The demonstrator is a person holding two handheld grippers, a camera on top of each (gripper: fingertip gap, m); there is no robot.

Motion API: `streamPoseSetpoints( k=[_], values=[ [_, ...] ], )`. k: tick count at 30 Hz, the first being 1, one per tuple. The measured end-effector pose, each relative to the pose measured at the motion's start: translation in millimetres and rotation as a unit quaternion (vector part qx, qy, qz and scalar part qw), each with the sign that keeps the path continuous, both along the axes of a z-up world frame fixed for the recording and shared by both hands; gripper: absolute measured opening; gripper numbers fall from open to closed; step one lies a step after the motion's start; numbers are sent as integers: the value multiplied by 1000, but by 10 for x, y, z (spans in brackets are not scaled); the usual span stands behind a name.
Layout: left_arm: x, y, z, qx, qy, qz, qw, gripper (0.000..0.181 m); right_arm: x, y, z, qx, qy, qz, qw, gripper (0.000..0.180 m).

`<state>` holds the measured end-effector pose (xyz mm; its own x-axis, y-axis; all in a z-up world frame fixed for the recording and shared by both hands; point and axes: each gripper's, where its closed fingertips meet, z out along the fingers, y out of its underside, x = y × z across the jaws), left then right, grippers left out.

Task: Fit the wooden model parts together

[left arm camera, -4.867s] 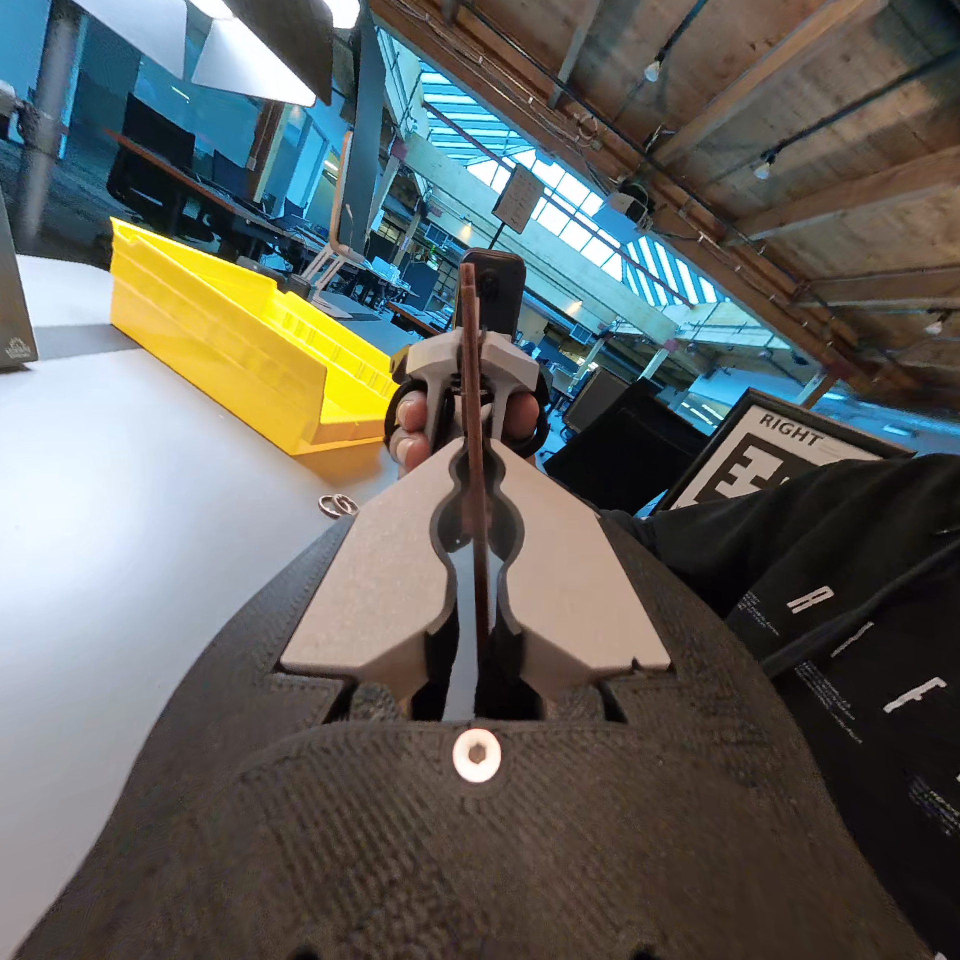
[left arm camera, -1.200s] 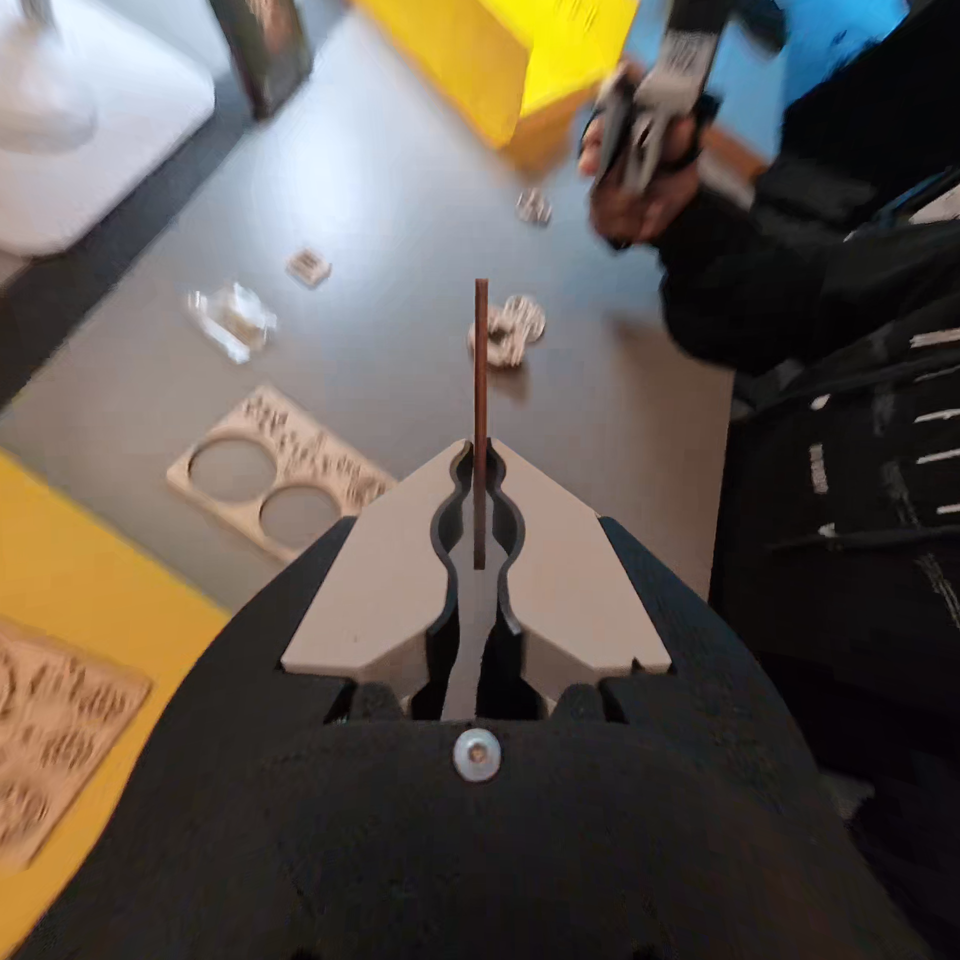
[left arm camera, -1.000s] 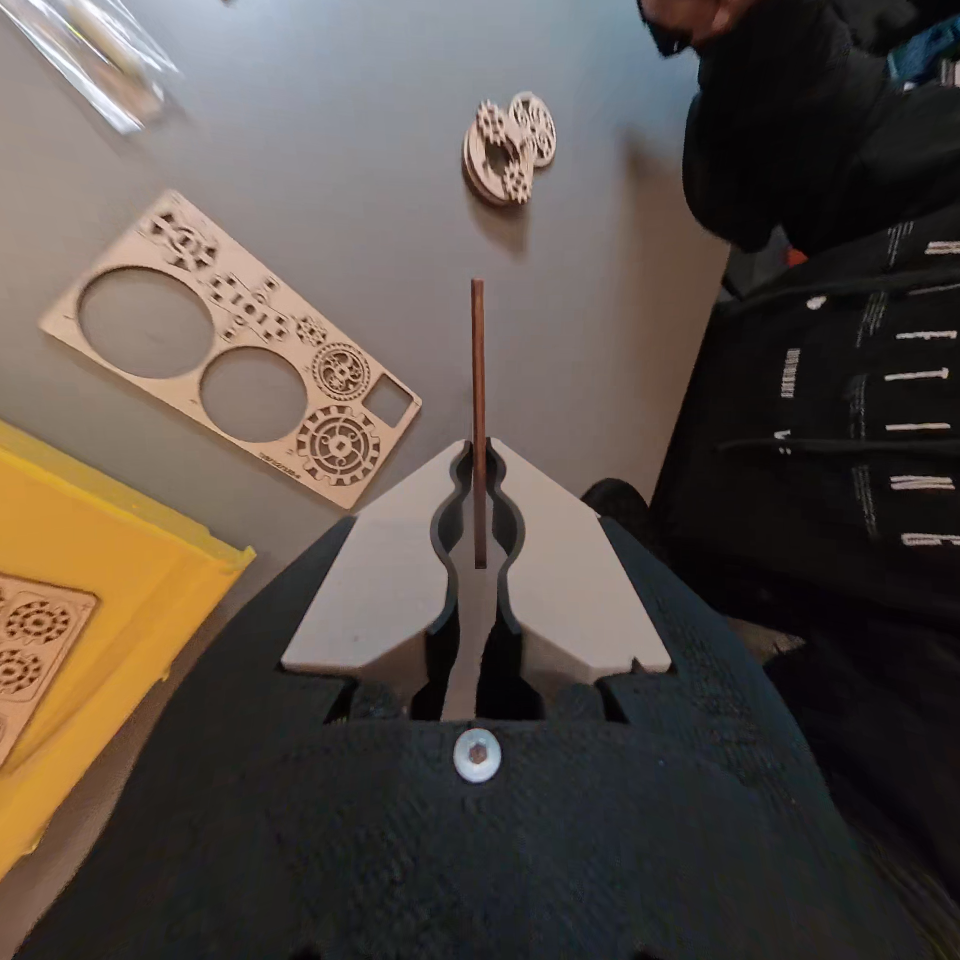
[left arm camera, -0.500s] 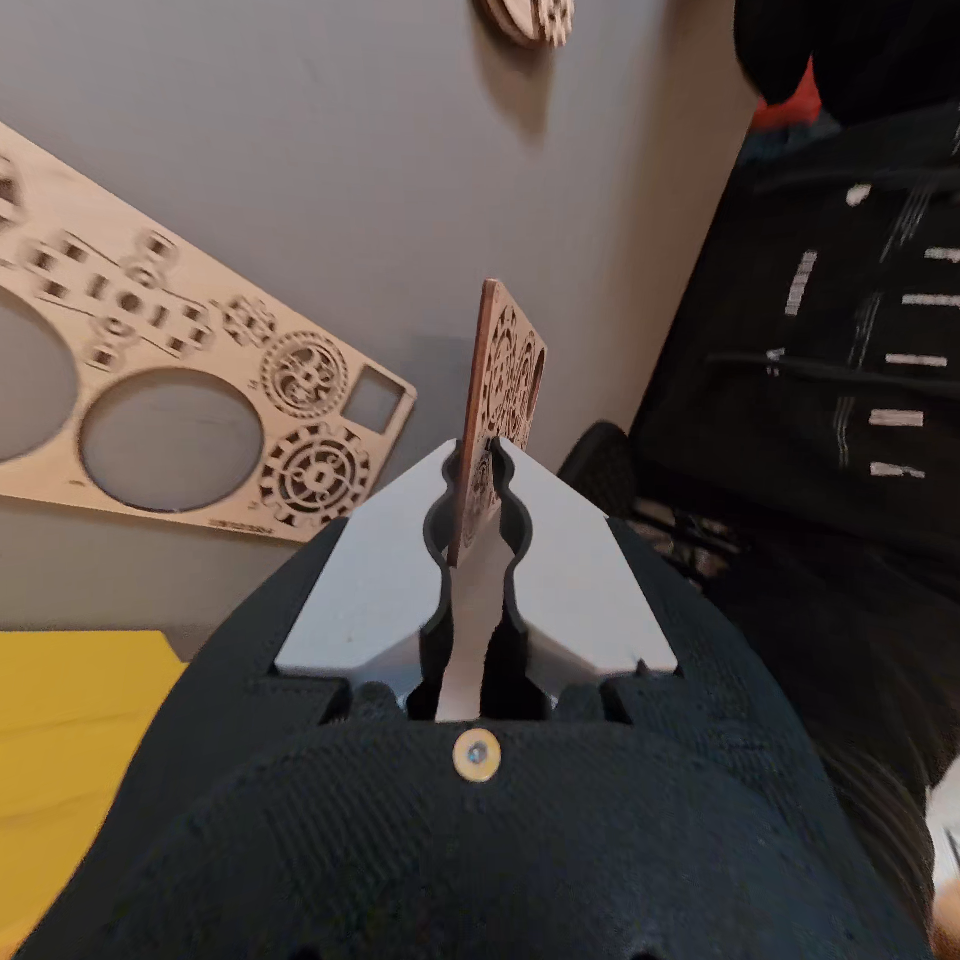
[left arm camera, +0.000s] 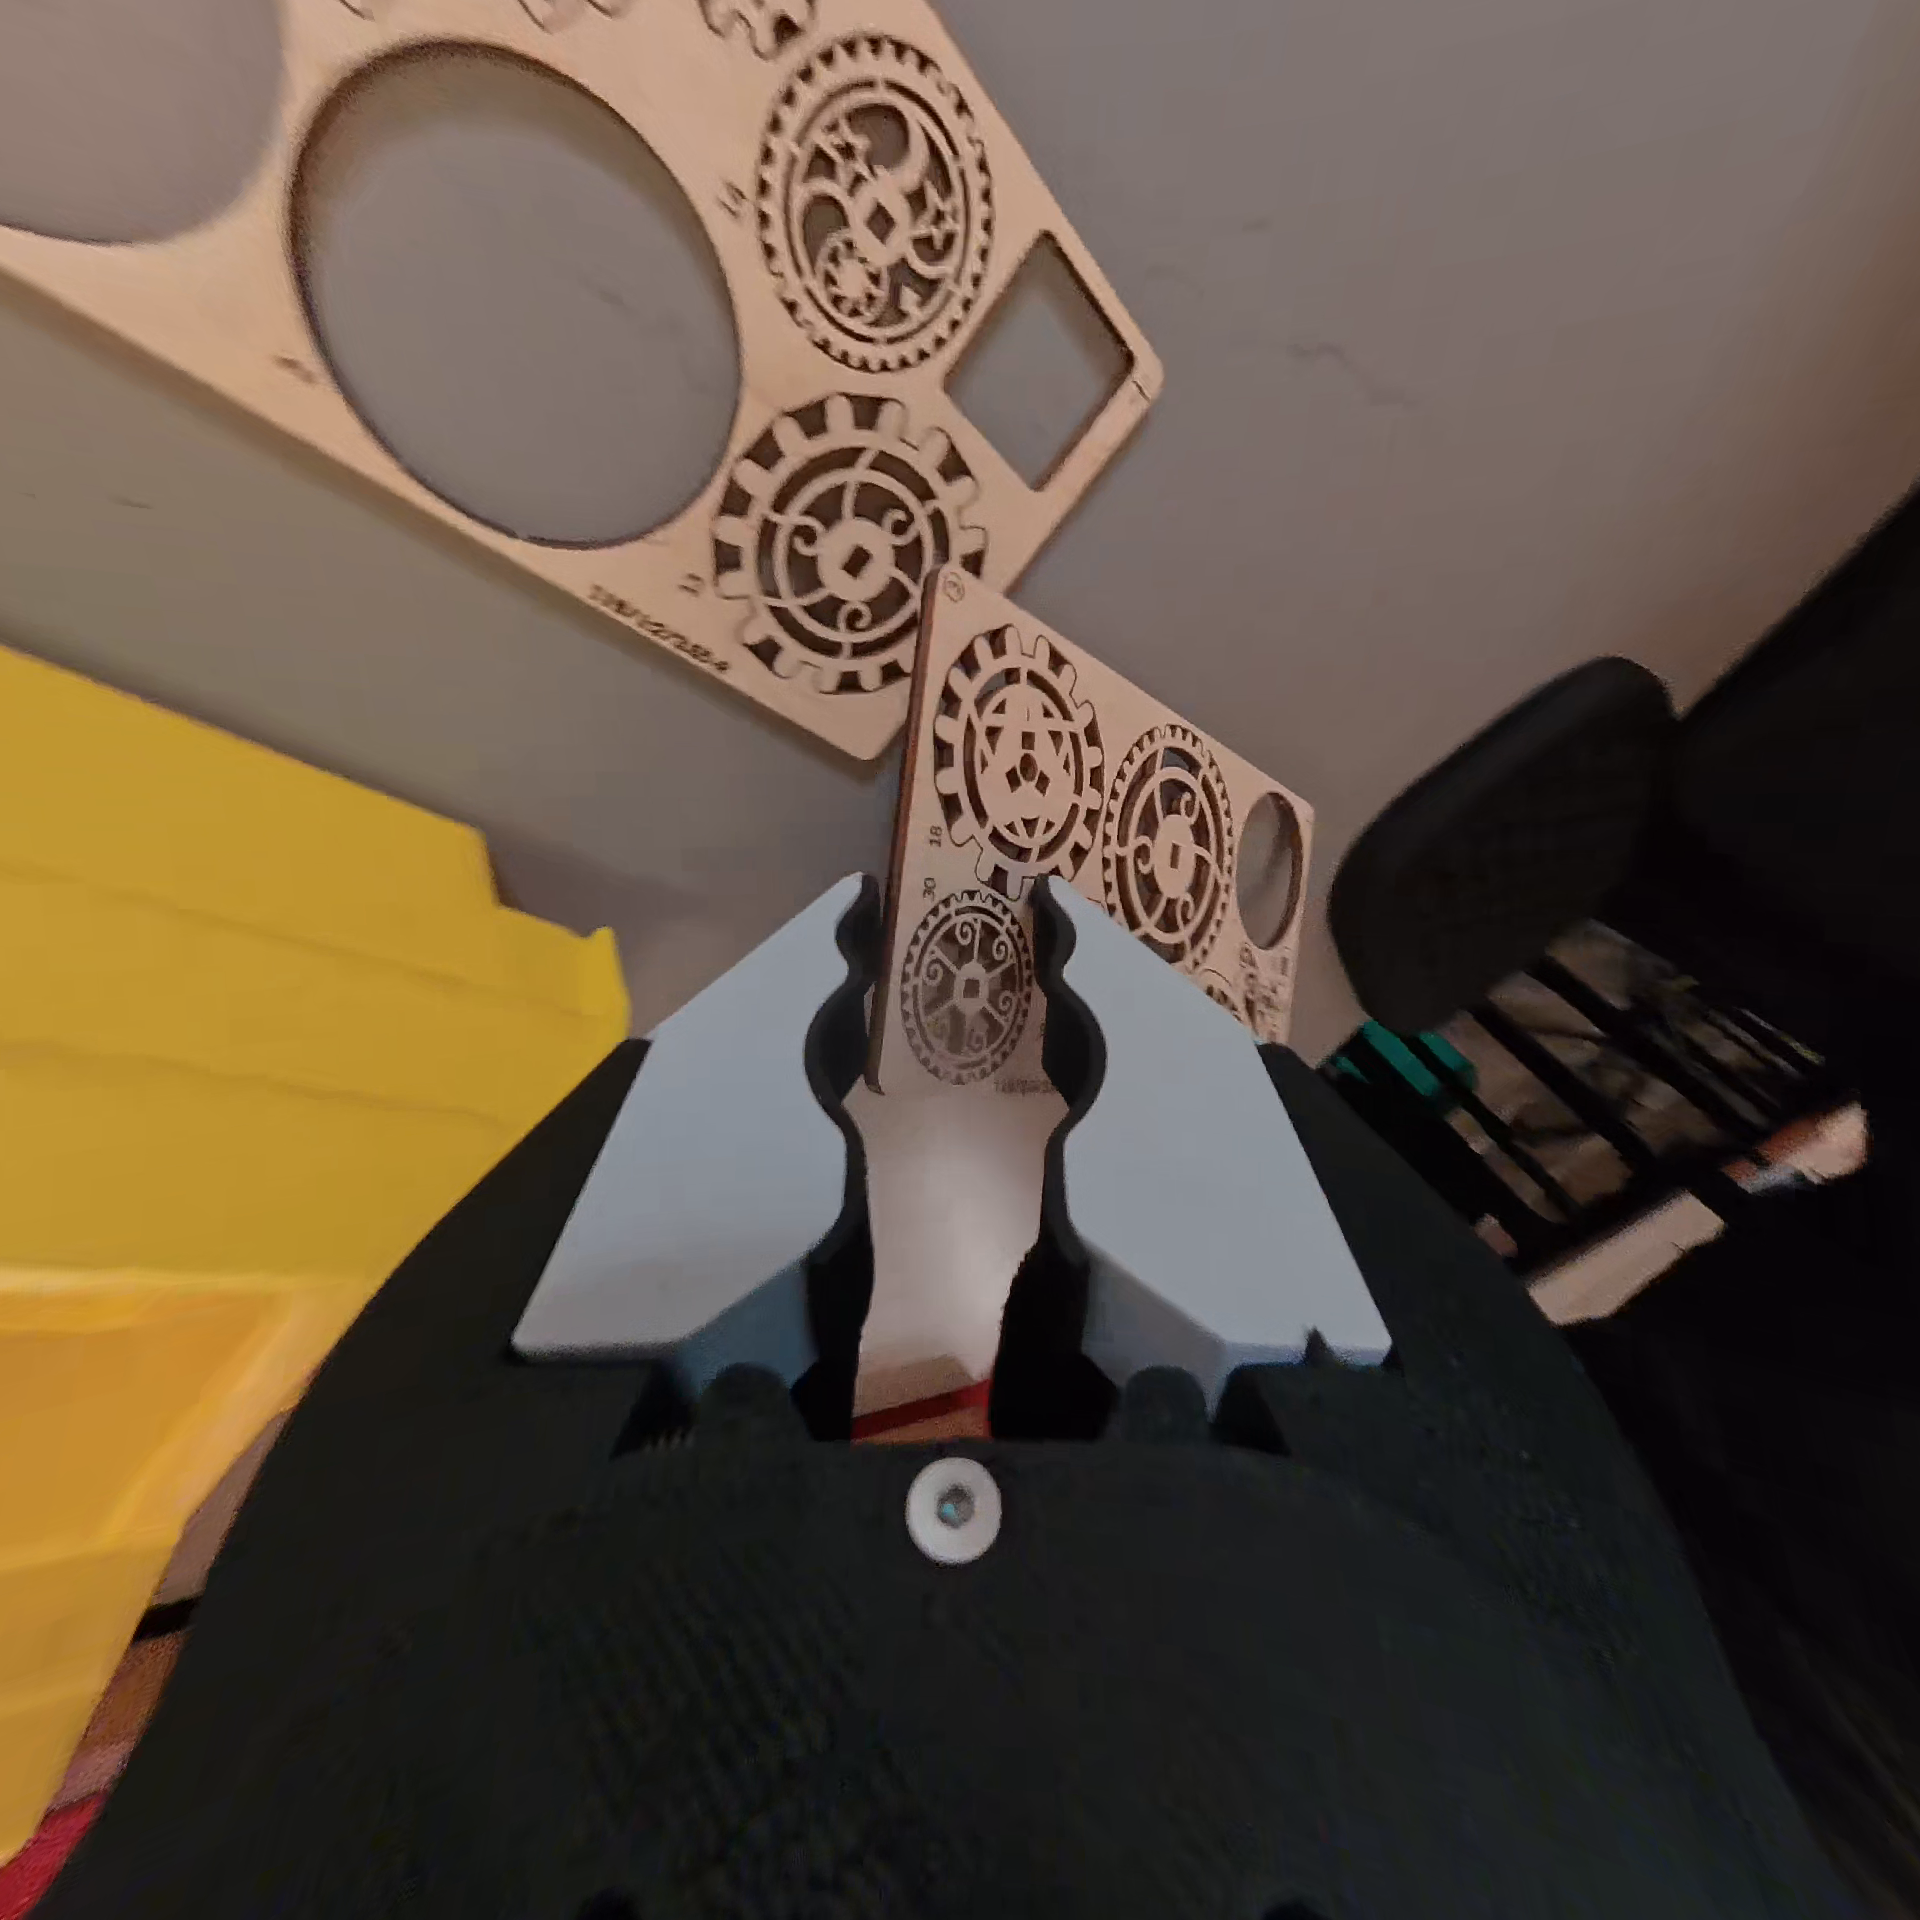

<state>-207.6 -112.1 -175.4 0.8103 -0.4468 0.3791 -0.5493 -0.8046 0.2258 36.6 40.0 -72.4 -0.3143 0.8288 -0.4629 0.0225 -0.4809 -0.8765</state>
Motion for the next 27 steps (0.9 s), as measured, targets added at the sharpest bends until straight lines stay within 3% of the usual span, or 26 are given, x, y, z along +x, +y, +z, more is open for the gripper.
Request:
streamPoseSetpoints(
  k=[5,8,12,16,18,21,24,27],
  values=[
    [-127,83,104,69,74,-30,994,39,7,4,4,0,1,-1,1000,10],
    [-79,251,305,156,96,-33,982,44,7,5,-2,-1,0,0,1000,10],
    [382,516,474,284,34,-5,958,50,0,1,-2,-2,1,0,1000,10],
    [632,451,-49,269,30,-9,962,78,-8,-26,-2,0,0,3,1000,10],
    [611,506,-296,262,40,25,964,87,-11,-41,1,2,-1,3,1000,10],
    [559,644,-433,271,47,75,958,84,-9,-53,8,4,0,2,1000,10],
    [544,764,-423,290,53,92,951,57,-4,-47,22,6,1,0,1000,10],
    [622,915,-410,310,39,111,943,50,-4,-29,20,5,0,-2,1000,9]
  ],
)
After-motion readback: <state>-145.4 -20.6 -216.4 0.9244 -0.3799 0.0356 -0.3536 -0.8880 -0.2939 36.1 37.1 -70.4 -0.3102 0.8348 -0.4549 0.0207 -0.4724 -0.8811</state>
